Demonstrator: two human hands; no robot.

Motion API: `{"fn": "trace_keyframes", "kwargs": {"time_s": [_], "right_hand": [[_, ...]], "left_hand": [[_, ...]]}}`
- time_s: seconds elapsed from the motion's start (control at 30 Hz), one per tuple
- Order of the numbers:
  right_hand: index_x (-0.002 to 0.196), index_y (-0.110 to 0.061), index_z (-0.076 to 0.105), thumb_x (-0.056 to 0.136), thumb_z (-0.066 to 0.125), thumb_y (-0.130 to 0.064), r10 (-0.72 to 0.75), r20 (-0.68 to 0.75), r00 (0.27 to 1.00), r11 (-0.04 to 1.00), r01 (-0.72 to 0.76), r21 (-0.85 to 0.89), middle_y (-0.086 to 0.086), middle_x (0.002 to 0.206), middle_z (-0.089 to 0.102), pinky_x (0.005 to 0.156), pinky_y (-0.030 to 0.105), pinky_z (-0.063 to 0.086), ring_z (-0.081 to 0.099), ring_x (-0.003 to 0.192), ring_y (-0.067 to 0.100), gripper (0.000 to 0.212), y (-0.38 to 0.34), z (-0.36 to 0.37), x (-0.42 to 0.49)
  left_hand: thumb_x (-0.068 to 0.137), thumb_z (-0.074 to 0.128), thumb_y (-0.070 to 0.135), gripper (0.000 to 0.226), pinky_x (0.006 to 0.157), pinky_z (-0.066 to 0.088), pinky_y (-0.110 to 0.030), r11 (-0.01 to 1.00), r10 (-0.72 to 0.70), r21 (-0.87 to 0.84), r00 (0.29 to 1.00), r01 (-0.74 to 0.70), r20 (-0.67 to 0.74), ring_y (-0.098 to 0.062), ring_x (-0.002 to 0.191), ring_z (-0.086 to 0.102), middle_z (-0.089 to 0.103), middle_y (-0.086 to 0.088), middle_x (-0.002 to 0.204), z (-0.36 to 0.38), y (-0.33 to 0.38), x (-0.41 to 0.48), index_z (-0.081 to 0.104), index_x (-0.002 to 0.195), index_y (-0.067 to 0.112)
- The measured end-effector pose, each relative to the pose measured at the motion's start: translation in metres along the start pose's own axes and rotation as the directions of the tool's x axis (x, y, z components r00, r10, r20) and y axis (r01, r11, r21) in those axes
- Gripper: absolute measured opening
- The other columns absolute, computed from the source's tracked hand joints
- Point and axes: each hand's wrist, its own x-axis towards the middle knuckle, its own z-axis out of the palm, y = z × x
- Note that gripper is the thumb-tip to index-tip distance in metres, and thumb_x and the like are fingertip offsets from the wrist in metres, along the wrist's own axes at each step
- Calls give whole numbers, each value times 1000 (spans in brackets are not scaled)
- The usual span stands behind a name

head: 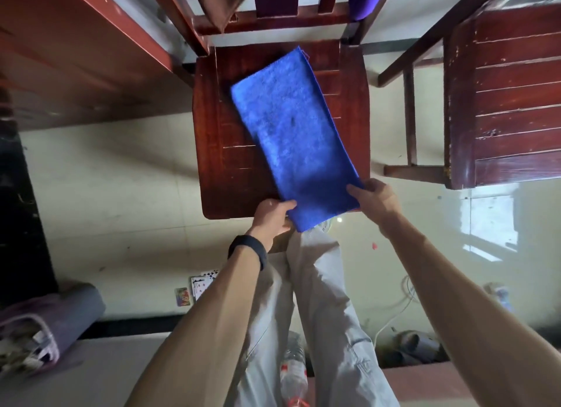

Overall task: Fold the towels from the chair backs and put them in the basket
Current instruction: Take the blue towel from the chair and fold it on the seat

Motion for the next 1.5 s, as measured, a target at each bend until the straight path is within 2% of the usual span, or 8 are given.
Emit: {"fn": "trace_keyframes", "kwargs": {"time_s": [0.17, 0.47, 0.6, 0.8, 0.97, 1.27, 1.4, 1.5], "right_hand": [[92, -13, 66, 90, 74, -22, 160, 144, 977, 965, -185, 187, 7, 82, 68, 57, 30, 57, 64, 51, 13, 12, 42, 22, -56], [103, -34, 52, 91, 66, -16, 211, 163, 964, 951, -241, 195, 10, 62, 72, 55, 38, 60, 69, 51, 27, 25, 85, 35, -133], [90, -39, 63, 93, 61, -18, 152, 194, 969, 935, -205, 288, 7, 71, 72, 55, 33, 56, 70, 59, 28, 21, 67, 29, -143], [108, -14, 72, 86, 52, 2, -29, 401, 916, 834, -199, 515, 11, 99, 77, 68, 32, 59, 73, 83, 28, 34, 22, -4, -123], [87, -21, 72, 91, 70, -26, -255, 187, 949, 965, 260, -7, -3, 74, 73, 70, 31, 54, 63, 62, 14, 7, -13, -3, -88], [76, -31, 49, 97, 49, -46, -326, -63, 943, 937, 313, -155, -12, 68, 58, 58, 20, 38, 55, 64, 4, 26, -34, 32, -22], [71, -28, 41, 101, 39, -51, -282, -142, 949, 955, 263, -140, -10, 63, 52, 63, 33, 33, 49, 61, 18, 38, -34, 43, -2], [73, -27, 39, 104, 37, -48, -273, -168, 947, 954, 244, -176, -9, 65, 51, 67, 34, 34, 50, 71, 31, 37, -36, 50, 9]], "left_hand": [[94, 64, 11, 10, 82, 57, -40, 994, -42, -100, 999, 40, -19, -25, 89, 68, 69, -5, 100, -36, -39, -36, 59, 101, 15], [90, 62, 3, 27, 42, 39, -20, 987, -101, 112, 990, 112, -103, -14, 48, 46, 55, -6, 76, -74, -80, -82, 48, 100, 24], [93, 51, 1, 25, 50, 37, -22, 987, -145, -60, 989, 147, 34, -14, 57, 50, 59, -2, 77, -75, -66, -86, 57, 82, 23], [79, 38, -19, 58, 78, 48, -30, 984, -26, -155, 934, 86, 356, -20, 76, 60, 69, -5, 93, -104, -22, -84, 67, 119, 11], [86, 76, 21, 11, 62, 39, -24, 731, 349, 544, 911, -412, 220, -11, 69, 51, 62, 5, 73, -100, 17, -62, 73, 95, 14], [95, 63, 22, 15, 94, 49, -47, 900, 388, 194, 920, -391, 59, -15, 91, 62, 72, -12, 102, -78, 45, -11, 69, 100, 9], [102, 49, 39, 44, 58, 33, -37, 775, 524, 458, 847, -435, -83, -9, 56, 37, 44, 8, 54, -67, 43, 6, 46, 66, 12], [103, 43, 40, 45, 59, 25, -36, 770, 534, 499, 829, -397, -165, -22, 61, 42, 44, -1, 56, -59, 48, 15, 39, 63, 19]]}}
